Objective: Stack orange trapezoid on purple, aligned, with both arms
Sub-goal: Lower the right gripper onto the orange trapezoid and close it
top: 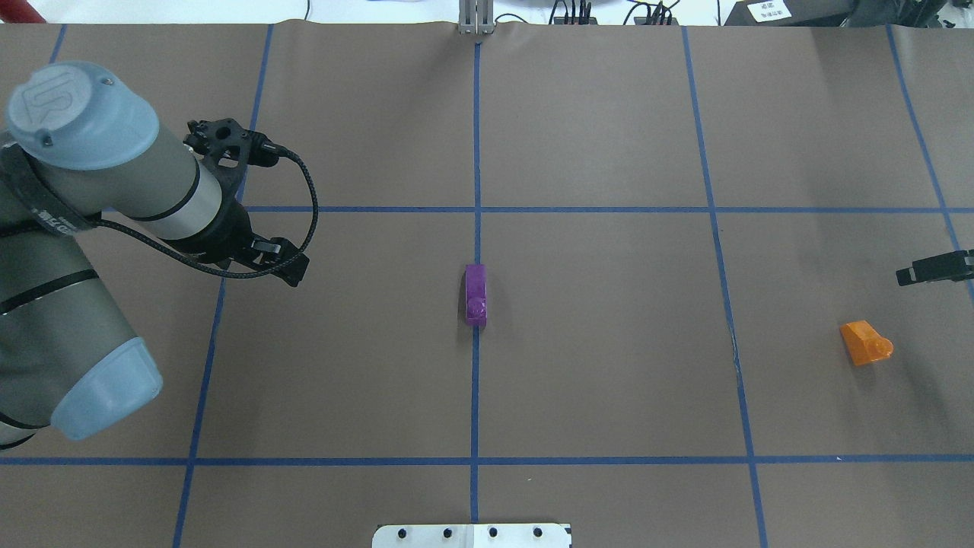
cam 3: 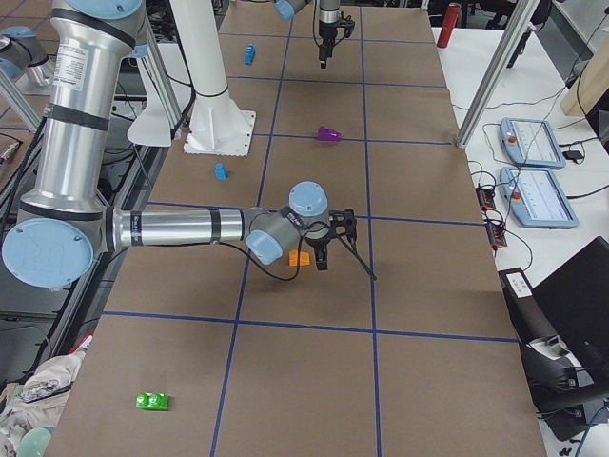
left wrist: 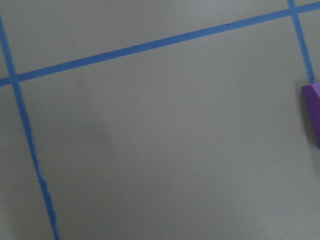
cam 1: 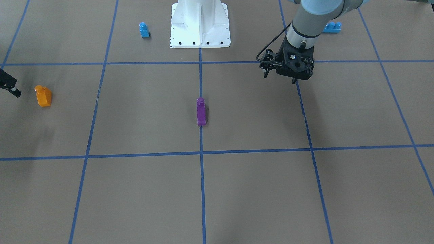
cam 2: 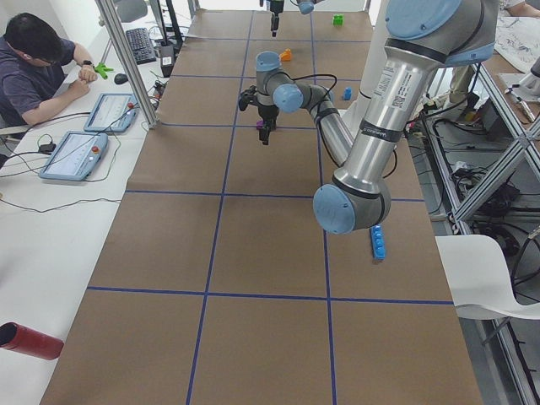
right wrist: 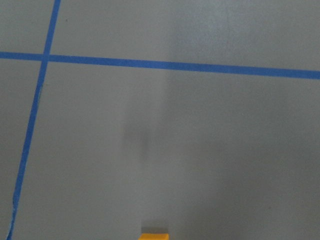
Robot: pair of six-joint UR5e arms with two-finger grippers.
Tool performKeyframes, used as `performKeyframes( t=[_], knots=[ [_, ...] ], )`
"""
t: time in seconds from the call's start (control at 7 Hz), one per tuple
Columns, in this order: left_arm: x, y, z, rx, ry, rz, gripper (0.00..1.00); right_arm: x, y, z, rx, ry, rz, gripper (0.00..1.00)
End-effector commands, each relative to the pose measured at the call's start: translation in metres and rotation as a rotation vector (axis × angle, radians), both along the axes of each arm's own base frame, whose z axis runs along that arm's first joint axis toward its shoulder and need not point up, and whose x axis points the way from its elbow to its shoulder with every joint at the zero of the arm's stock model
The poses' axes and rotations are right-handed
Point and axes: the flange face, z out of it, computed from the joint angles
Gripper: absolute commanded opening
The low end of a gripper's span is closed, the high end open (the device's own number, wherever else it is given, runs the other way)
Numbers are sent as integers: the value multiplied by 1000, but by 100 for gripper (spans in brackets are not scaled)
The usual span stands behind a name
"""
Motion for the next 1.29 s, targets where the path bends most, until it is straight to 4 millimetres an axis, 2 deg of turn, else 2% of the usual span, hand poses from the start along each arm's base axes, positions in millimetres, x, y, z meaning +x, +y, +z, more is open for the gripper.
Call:
performKeyframes(
  t=[0.0,0.14,0.29,0.71,1.0,1.14],
  knots=[
    [-5,1,-1,0,6,-4,100,-44,26,4,-18,68,-24,99],
    [-6,1,-3,-3,9,-9,100,-62,37,14,11,132,-40,97],
    [-5,1,-5,-11,10,-19,100,-73,41,16,30,153,-54,90],
    [-4,2,-6,-10,11,-22,100,-87,44,20,28,151,-99,73],
    [-3,2,-6,-11,9,-21,100,-91,47,20,28,151,-111,53],
    [-2,2,-6,-11,9,-20,100,-93,48,20,27,152,-118,48]
  ],
)
